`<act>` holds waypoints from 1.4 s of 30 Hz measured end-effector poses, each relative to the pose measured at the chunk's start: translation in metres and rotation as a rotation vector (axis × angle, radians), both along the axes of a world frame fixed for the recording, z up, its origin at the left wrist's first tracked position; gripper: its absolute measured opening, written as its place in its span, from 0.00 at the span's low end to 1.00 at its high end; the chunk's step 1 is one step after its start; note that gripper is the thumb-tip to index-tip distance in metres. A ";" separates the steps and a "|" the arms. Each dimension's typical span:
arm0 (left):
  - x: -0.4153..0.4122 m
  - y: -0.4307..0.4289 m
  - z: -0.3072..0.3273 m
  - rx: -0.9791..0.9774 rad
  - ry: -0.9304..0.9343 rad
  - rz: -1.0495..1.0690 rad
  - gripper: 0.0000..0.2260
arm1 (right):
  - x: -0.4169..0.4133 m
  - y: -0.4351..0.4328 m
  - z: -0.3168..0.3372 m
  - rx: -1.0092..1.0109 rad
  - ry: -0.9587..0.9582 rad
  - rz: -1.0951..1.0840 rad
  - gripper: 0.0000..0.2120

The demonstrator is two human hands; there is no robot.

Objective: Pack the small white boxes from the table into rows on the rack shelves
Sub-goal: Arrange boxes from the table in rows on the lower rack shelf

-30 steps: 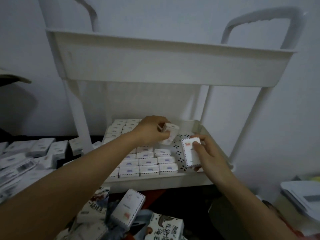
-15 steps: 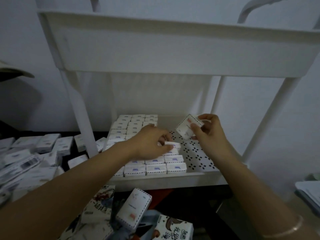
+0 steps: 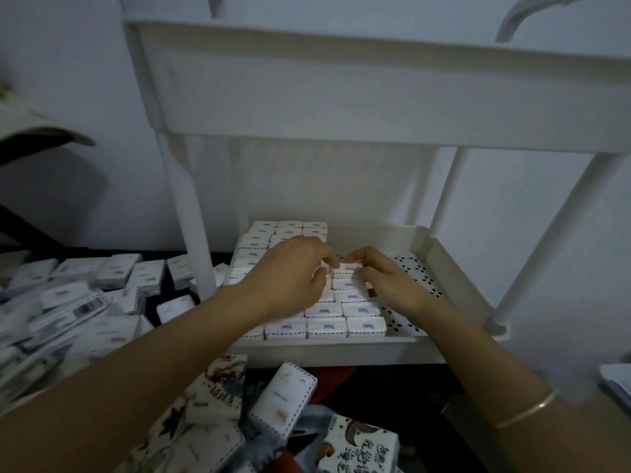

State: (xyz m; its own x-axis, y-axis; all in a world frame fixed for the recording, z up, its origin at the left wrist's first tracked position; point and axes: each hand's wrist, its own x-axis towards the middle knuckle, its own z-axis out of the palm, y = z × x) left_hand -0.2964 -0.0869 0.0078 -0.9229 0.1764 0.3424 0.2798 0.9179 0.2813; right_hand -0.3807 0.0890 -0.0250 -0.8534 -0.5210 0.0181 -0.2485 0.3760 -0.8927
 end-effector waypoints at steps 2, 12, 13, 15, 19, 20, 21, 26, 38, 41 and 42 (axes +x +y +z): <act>0.013 -0.002 0.005 0.038 0.018 0.008 0.10 | 0.001 -0.003 -0.001 0.098 0.065 0.006 0.11; 0.103 -0.014 0.010 0.076 -0.054 0.022 0.06 | 0.017 0.003 0.002 0.181 0.195 -0.153 0.23; 0.113 -0.016 0.009 0.076 -0.059 0.024 0.06 | 0.024 0.003 0.005 0.161 0.255 -0.186 0.23; 0.133 -0.020 0.006 0.075 -0.061 0.036 0.06 | 0.043 0.001 0.013 0.099 0.441 -0.249 0.18; 0.177 -0.019 -0.008 -0.023 -0.057 0.048 0.08 | 0.106 -0.003 0.021 0.031 0.801 -0.179 0.08; 0.187 -0.018 -0.013 -0.055 -0.064 0.043 0.09 | 0.123 -0.003 0.019 0.065 0.821 -0.087 0.07; 0.196 -0.017 -0.018 -0.084 -0.072 0.034 0.08 | 0.138 -0.004 0.016 0.134 0.826 0.018 0.06; 0.212 -0.015 -0.032 -0.171 -0.114 0.018 0.08 | 0.175 -0.012 -0.012 0.571 0.874 0.316 0.20; 0.218 -0.012 -0.041 -0.212 -0.255 0.040 0.18 | 0.184 -0.018 -0.002 0.803 0.798 0.315 0.25; 0.219 -0.010 -0.041 -0.162 -0.260 0.047 0.23 | 0.179 -0.022 0.000 0.841 0.651 0.425 0.26; 0.219 -0.009 -0.041 -0.146 -0.249 0.039 0.25 | 0.177 -0.022 0.001 0.836 0.609 0.442 0.26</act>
